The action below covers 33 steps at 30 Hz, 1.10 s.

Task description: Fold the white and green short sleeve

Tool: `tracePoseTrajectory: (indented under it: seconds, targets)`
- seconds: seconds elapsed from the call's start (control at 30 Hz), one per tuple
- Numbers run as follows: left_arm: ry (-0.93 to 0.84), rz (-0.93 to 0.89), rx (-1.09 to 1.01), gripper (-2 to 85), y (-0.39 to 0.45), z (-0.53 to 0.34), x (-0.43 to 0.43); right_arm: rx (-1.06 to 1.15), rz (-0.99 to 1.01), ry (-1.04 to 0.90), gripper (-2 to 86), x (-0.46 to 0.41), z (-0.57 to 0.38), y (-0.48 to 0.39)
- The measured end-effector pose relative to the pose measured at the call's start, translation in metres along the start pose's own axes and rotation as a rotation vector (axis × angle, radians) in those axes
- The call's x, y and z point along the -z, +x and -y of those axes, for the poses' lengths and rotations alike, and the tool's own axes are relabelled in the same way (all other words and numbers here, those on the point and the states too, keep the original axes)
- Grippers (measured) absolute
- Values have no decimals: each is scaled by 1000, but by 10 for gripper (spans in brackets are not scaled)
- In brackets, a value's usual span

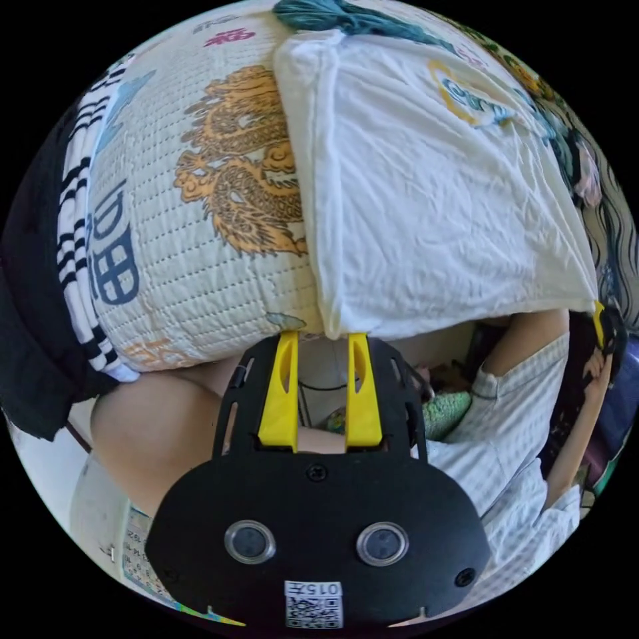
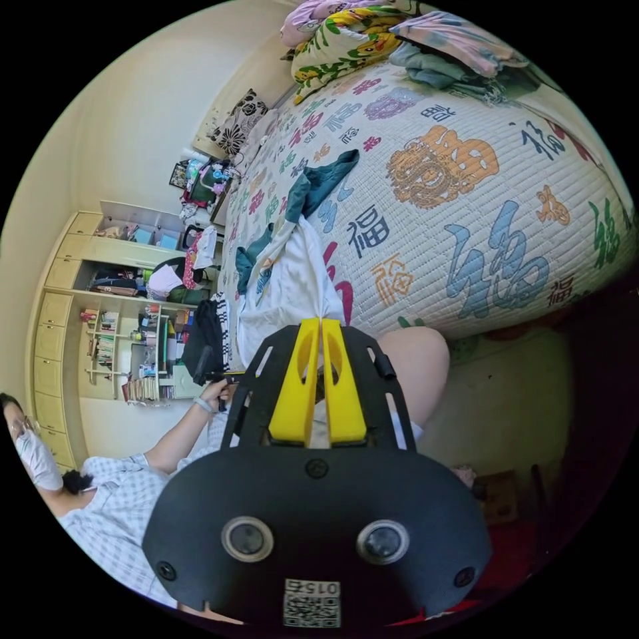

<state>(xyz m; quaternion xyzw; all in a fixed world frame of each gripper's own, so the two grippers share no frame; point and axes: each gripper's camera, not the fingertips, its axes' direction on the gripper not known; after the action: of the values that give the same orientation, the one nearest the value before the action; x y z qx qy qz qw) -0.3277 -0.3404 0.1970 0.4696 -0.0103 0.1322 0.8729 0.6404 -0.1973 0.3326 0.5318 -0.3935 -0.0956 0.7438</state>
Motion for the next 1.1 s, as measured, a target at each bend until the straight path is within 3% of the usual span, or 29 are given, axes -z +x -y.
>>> tracePoseTrajectory:
  seconds: [0.23, 0.3, 0.47, 0.57, 0.7, 0.8, 1.0, 1.1]
  targets:
    - [0, -140, 18, 23, -40, -18, 8, -25, 82, 7, -4, 23, -3, -8]
    - [55, -290, -76, 11, -44, -31, 27, -17, 112, -3, -4, 31, -5, -14]
    - [327, -686, -194, -1, -89, -113, 144, 63, 209, -49, -5, 67, -15, -47]
    - [493, -835, -204, -4, -126, -158, 219, 96, 306, -46, -5, 90, -21, -71]
    - [638, -907, -202, -6, -162, -182, 296, 128, 430, 27, -5, 126, -17, -100]
    - [690, -953, -211, -8, -181, -162, 339, 153, 464, 91, -5, 151, 5, -119]
    - [696, -973, -123, -9, -185, -3, 408, 94, 290, 101, -6, 154, 137, -164]
    - [824, -1030, -118, -9, -164, 63, 488, 117, 312, 177, -6, 171, 220, -224]
